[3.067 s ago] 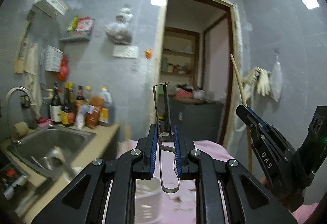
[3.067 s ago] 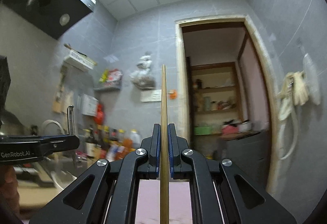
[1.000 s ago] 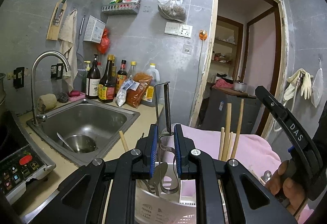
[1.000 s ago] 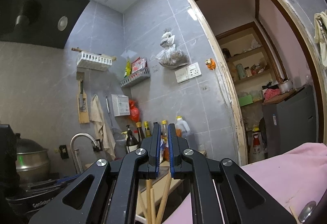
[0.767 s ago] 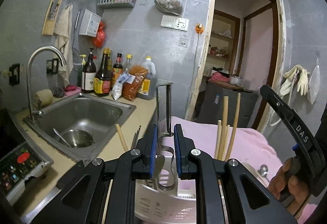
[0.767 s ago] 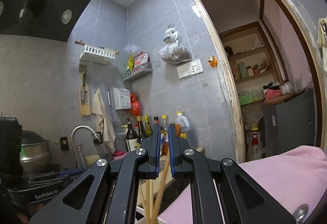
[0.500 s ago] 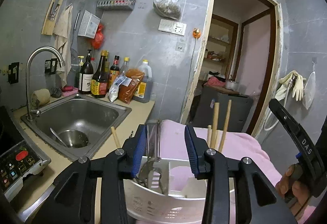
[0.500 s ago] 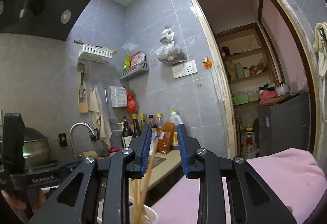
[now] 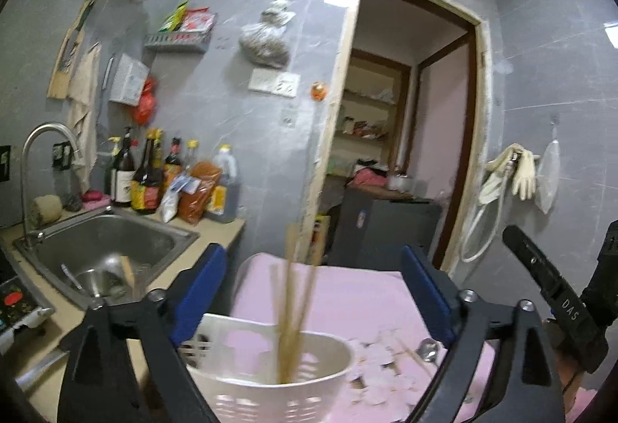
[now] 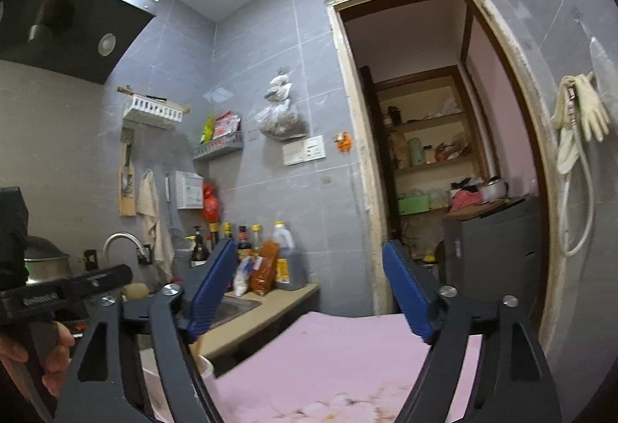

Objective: Organize utensils
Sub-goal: 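Withdraw both tools from the caddy back over the spoon and chopstick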

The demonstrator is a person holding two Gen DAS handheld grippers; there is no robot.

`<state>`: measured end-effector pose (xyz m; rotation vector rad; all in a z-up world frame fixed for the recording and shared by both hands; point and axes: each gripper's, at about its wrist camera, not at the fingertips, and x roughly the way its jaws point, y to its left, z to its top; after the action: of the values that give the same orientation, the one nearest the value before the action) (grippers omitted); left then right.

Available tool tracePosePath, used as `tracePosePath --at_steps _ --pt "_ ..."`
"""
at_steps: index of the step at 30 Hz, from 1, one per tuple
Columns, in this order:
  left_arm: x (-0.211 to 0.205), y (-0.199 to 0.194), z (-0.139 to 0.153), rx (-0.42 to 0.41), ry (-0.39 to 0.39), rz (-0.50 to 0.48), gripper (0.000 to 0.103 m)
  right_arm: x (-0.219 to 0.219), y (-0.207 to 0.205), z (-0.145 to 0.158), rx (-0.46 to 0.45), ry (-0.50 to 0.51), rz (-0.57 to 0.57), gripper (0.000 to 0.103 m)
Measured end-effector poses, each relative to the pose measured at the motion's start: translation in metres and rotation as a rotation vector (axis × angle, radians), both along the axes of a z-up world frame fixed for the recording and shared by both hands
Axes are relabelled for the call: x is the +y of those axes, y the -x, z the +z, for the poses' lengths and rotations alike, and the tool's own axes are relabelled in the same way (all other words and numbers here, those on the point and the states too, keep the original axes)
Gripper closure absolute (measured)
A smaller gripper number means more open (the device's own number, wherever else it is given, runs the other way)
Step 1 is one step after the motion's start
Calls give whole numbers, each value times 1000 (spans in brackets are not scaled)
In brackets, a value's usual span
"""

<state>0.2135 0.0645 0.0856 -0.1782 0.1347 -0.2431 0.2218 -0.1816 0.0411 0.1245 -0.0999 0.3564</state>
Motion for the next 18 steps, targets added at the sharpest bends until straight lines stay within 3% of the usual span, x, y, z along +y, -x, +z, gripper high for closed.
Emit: tracePosePath --at_steps 5,13,18 --pt "-30 1 1 -13 -4 -43 5 -32 11 -3 9 5 -44 0" --pt "-80 -4 -9 28 -72 -137 5 -72 21 -14 27 44 -129 0" --pt "-114 -14 -28 97 -141 -202 5 -92 18 -28 77 88 -171 0"
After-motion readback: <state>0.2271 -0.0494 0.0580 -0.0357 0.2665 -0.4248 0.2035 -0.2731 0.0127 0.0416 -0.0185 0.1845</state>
